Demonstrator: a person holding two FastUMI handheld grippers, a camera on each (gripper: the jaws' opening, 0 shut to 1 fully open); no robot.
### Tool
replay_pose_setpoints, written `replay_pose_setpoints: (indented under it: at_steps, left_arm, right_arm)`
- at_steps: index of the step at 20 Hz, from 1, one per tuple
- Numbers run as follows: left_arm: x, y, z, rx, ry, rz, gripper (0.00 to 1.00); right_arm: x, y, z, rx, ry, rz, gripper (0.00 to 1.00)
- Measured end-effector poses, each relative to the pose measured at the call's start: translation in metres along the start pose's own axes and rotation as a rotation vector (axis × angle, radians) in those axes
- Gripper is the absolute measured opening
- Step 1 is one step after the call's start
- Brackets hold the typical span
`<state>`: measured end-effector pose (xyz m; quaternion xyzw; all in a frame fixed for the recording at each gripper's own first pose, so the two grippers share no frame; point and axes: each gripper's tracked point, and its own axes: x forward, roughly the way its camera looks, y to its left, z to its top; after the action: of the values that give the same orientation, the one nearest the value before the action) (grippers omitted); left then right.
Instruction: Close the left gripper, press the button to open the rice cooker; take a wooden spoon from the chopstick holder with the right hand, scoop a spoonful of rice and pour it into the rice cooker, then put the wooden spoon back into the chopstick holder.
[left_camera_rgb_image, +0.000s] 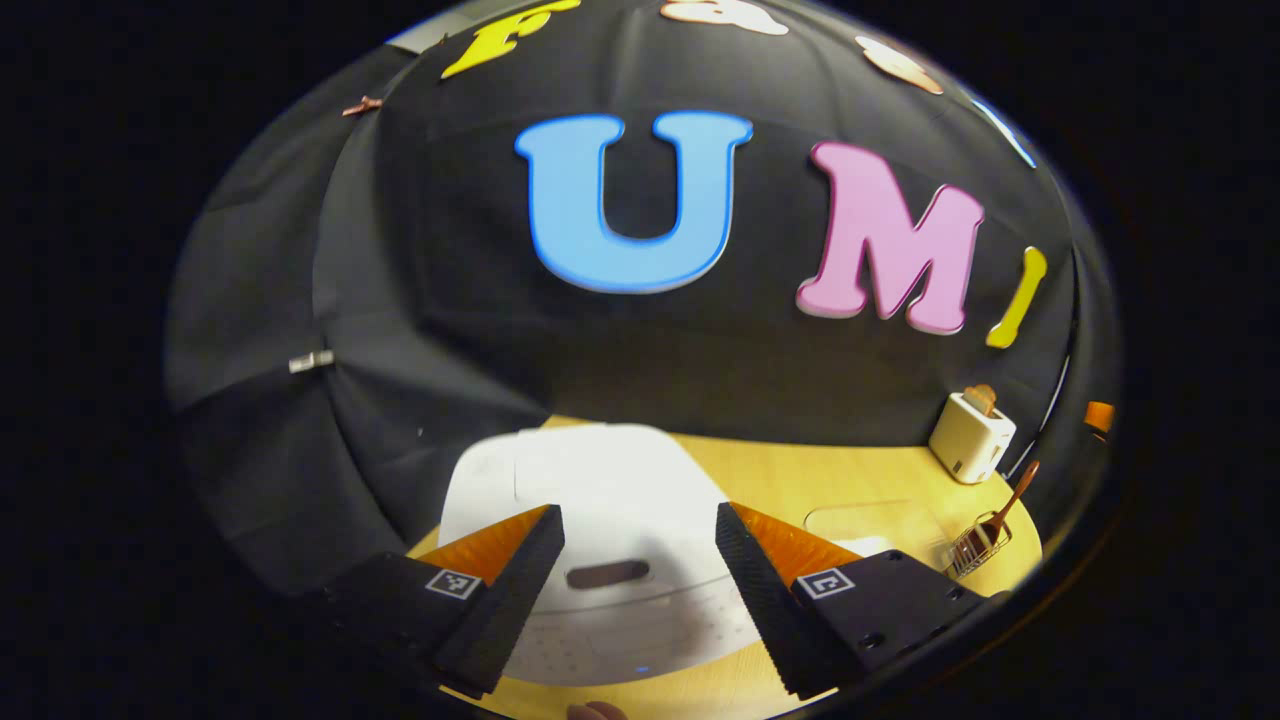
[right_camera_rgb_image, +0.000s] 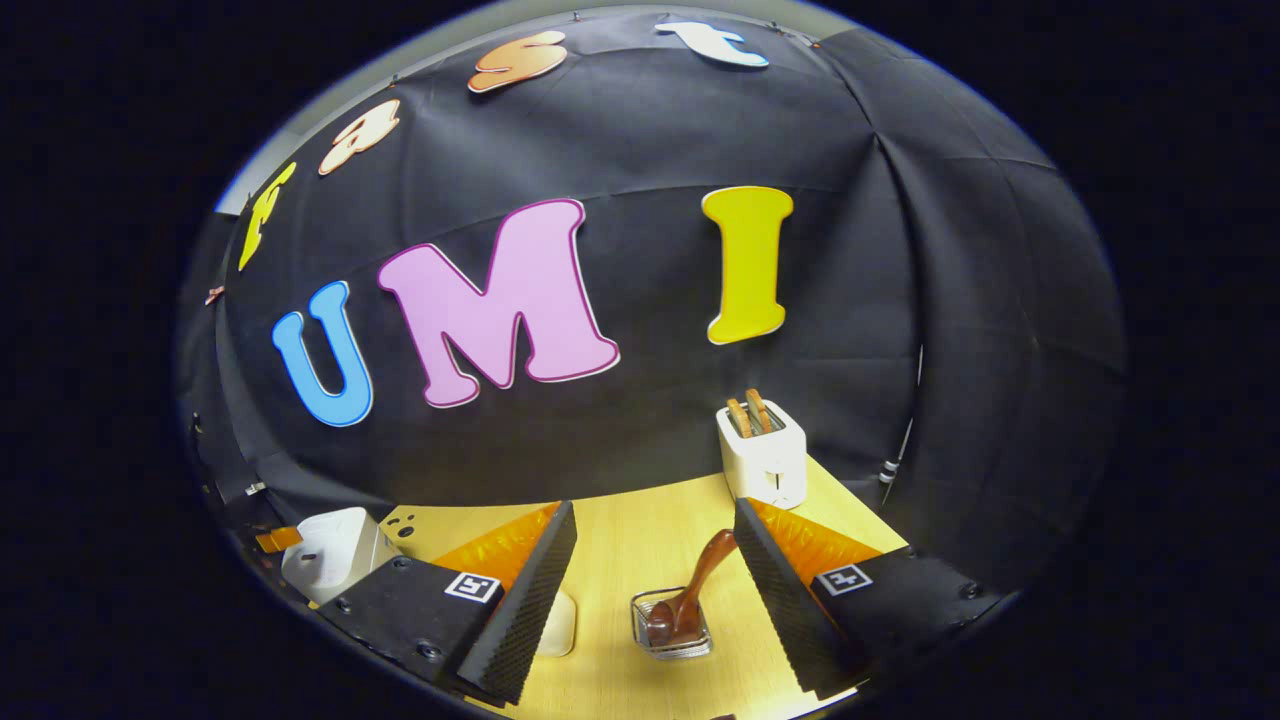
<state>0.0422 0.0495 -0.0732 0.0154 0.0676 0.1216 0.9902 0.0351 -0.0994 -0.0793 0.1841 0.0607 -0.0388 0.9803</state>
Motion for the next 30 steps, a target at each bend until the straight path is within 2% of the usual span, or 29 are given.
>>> replay_pose_setpoints:
  at_steps: [4,8,12,15,16,17,19,21,25,30]
  left_arm:
    - [-0.017,-0.048,0.055,-0.002,-0.145,-0.182,0.98]
    - [-0.027,-0.089,0.087,-0.023,-0.21,-0.347,0.99]
    - [-0.025,-0.13,0.101,-0.057,-0.222,-0.481,0.98]
    - [-0.019,-0.155,0.107,-0.076,-0.228,-0.545,0.98]
    - [-0.018,-0.161,0.109,-0.077,-0.229,-0.555,0.98]
    - [-0.017,-0.166,0.109,-0.079,-0.232,-0.563,0.98]
    - [-0.02,-0.173,0.11,-0.081,-0.233,-0.576,0.98]
    - [-0.021,-0.176,0.11,-0.076,-0.232,-0.571,0.98]
    - [-0.027,-0.175,0.12,-0.068,-0.249,-0.534,0.98]
    - [-0.04,-0.16,0.143,-0.078,-0.303,-0.371,0.98]
  right_arm:
    - [-0.017,0.033,0.025,-0.083,-0.049,0.028,0.98]
    - [-0.037,0.065,0.041,-0.179,-0.096,0.049,0.98]
    - [-0.051,0.074,0.061,-0.227,-0.13,0.017,0.96]
    - [-0.064,0.074,0.077,-0.233,-0.16,-0.01,0.95]
    - [-0.069,0.071,0.083,-0.253,-0.176,-0.026,0.86]
    - [-0.072,0.068,0.088,-0.279,-0.188,-0.042,0.98]
    - [-0.078,0.059,0.097,-0.325,-0.217,-0.079,0.98]
    - [-0.078,0.057,0.102,-0.336,-0.227,-0.08,0.98]
    - [-0.076,0.055,0.101,-0.311,-0.225,-0.03,0.97]
    - [-0.06,0.051,0.098,-0.325,-0.211,0.095,0.97]
